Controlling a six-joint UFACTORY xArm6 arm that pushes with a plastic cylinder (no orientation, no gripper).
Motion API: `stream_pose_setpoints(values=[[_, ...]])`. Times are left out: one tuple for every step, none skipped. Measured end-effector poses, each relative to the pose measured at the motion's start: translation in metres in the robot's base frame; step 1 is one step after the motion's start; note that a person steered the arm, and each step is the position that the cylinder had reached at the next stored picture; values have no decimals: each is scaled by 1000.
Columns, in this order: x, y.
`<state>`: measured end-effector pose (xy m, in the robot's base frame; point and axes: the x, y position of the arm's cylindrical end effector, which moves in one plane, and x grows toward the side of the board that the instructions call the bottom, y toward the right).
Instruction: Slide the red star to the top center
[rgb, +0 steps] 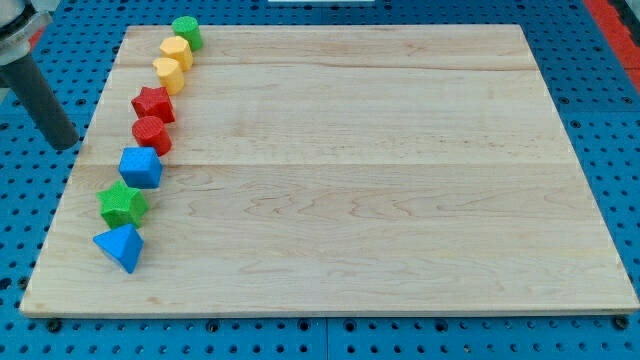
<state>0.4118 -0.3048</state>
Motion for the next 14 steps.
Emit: stream_pose_setpoints(values=[[-4,0],[-5,0],[-27,19],[-49,93],[-71,140],[-89,196],[-137,215],[-152,247],[-165,279],[-166,283],[-167,286],[-167,287],[-166,287],[-166,287]])
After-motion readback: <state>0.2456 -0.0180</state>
